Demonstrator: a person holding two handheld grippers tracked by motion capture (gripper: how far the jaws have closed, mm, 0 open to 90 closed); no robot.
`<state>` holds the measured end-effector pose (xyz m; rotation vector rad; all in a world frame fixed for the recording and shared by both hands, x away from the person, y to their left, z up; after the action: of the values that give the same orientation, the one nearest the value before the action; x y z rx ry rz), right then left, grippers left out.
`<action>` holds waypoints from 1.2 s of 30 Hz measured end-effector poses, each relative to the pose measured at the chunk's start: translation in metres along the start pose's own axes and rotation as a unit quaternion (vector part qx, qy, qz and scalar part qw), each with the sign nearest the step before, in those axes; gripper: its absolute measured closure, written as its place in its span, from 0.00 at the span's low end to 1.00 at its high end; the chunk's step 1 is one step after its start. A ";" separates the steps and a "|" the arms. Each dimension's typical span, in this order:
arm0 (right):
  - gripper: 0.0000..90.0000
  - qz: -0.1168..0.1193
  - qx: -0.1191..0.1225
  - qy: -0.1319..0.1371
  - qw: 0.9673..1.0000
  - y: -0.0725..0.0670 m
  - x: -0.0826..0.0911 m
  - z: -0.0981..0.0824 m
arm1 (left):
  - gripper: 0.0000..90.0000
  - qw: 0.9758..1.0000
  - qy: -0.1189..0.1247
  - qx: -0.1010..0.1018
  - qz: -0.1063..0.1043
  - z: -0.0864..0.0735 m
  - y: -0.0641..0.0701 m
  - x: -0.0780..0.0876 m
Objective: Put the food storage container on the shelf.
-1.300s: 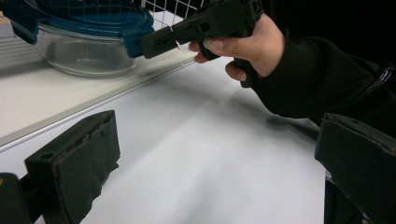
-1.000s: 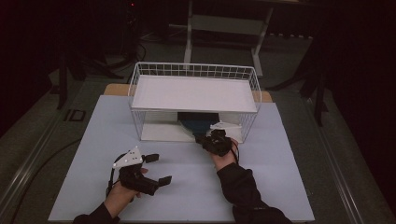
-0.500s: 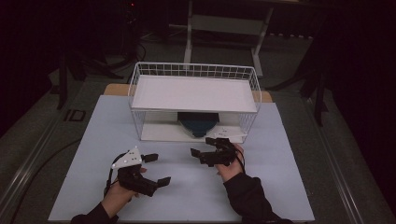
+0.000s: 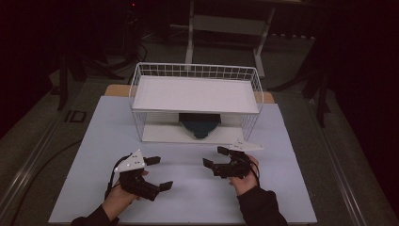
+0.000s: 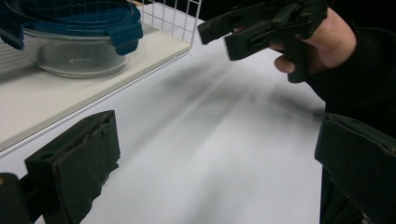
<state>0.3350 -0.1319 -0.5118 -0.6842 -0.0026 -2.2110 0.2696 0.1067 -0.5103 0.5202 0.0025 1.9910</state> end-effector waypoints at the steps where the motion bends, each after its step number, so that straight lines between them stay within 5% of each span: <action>1: 0.19 -0.001 0.002 0.003 1.000 0.000 0.004 -0.001 | 0.00 1.000 0.001 0.000 -0.001 0.000 0.001 0.001; 16: 0.19 -0.015 0.003 0.005 1.000 0.005 0.047 -0.026 | 0.00 1.000 -0.009 -0.003 -0.002 -0.004 0.005 0.007; 36: 0.19 -0.031 0.021 0.002 0.999 0.019 0.079 -0.052 | 0.00 1.000 -0.022 -0.001 0.004 -0.016 0.006 0.018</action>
<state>0.2818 -0.2114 -0.5225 -0.6652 -0.0686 -2.2644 0.2521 0.1233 -0.5168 0.5645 -0.0286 1.9876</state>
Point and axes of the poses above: each handheld gripper's, and its own axes: x roughly backward along the jaws, z roughly out of its top, y roughly to its right, the point moved 6 cm from there along -x, roughly forward along the jaws, and after that the axes turned 3 degrees about -z, right-handed, at the moved point
